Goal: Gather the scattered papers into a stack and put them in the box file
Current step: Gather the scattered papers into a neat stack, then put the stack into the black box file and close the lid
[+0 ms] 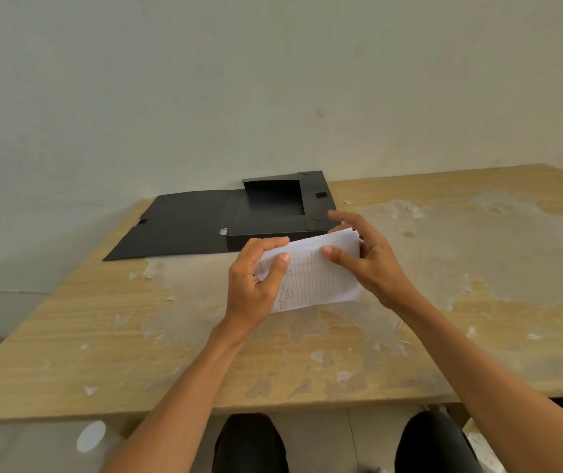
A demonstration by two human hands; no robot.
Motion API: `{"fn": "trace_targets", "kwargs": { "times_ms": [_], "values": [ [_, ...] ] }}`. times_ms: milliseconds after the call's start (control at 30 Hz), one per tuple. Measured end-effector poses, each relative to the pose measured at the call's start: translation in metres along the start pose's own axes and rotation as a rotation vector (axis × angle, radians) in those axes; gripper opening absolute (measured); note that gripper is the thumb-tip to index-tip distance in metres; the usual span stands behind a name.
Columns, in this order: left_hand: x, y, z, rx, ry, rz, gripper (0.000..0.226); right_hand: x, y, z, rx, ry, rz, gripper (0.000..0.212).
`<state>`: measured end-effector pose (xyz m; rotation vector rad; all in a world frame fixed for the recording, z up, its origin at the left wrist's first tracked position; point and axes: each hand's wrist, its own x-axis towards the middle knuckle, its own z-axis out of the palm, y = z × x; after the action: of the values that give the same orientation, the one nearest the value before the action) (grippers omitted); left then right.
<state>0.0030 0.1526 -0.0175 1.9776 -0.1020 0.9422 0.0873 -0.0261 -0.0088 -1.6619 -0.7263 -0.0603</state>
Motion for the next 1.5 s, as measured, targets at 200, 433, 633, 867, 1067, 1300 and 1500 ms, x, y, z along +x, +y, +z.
{"fn": "trace_targets", "kwargs": {
  "times_ms": [200, 433, 633, 867, 1067, 1300, 1500],
  "values": [
    [-0.002, 0.001, -0.001, -0.092, 0.051, -0.093, 0.036, 0.002, 0.0, 0.0, -0.061, 0.03, -0.058, 0.021],
    [-0.007, -0.001, 0.003, -0.327, 0.01, -0.373, 0.041, -0.012, 0.015, 0.005, 0.34, -0.062, 0.202, 0.044],
    [-0.016, 0.002, 0.003, -0.287, -0.053, -0.366, 0.026, -0.02, 0.015, 0.009, 0.343, -0.079, 0.202, 0.029],
    [-0.004, 0.008, -0.01, -0.246, -0.024, -0.395, 0.03, -0.012, 0.002, 0.013, 0.315, 0.011, 0.215, 0.03],
    [0.0, 0.023, -0.001, -0.546, 0.04, -0.525, 0.043, -0.005, -0.023, 0.043, 0.808, 0.162, 0.258, 0.038],
    [0.024, 0.027, -0.014, -0.502, 0.164, -0.481, 0.022, 0.009, -0.033, 0.035, 0.576, -0.139, 0.43, 0.037],
    [0.056, 0.02, -0.026, -0.387, -0.013, -0.524, 0.02, 0.038, -0.038, 0.033, 0.184, -0.3, 0.312, 0.034]
  ]
}}
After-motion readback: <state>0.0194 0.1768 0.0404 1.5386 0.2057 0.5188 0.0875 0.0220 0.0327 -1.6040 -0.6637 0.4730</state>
